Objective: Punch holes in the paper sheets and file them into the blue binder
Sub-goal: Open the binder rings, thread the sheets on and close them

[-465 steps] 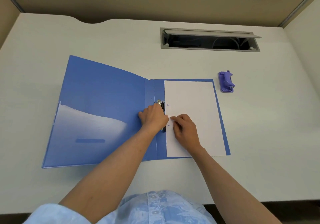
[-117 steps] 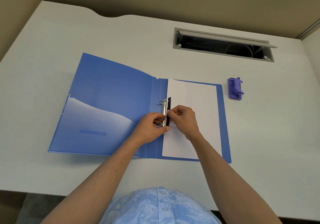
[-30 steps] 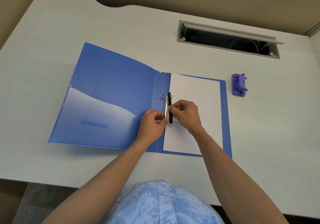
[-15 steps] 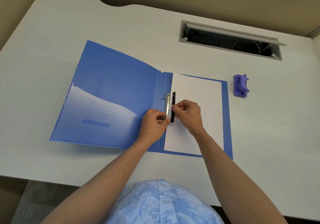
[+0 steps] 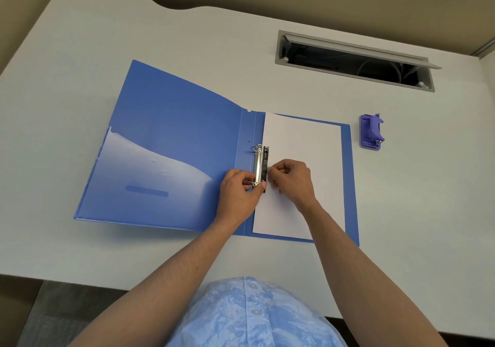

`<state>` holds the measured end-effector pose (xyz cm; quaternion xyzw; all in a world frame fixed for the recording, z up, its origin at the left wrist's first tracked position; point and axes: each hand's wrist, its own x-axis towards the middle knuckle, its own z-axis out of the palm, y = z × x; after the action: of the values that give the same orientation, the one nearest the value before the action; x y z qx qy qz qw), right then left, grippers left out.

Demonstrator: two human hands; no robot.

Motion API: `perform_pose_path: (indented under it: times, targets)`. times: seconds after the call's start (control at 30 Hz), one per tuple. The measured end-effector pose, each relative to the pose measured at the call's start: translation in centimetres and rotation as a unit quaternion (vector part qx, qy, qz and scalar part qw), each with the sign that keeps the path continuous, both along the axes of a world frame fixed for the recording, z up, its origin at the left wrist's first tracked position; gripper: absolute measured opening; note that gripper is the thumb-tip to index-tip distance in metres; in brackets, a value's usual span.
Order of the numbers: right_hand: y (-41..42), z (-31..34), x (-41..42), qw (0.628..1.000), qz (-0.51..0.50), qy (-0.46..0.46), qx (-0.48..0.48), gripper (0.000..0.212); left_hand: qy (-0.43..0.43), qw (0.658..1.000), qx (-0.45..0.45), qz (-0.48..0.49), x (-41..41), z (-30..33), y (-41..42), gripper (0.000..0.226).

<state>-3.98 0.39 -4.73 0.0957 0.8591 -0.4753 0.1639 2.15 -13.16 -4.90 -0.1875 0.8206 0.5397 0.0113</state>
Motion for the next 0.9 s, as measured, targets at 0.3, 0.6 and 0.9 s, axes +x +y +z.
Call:
perform_pose_path:
  times: [0.3,0.6,0.9]
  targets:
    - [-0.3,-1.2,-0.1,0.999,0.016,0.038,0.025,0.015,0.003,0.999,-0.035,-0.003,-0.1,0.2,0.2,0.027]
    - [-0.1,-1.0,0.0,0.976,0.131,0.117,0.125,0.043,-0.112,0.973,-0.199,-0.042,-1.0,1.4,0.5,0.056]
    - [0.5,-0.8,-0.2,0.945,0.211,0.125,0.219,0.045,-0.139,0.943,-0.279,-0.115,-1.0,1.9,0.4,0.054]
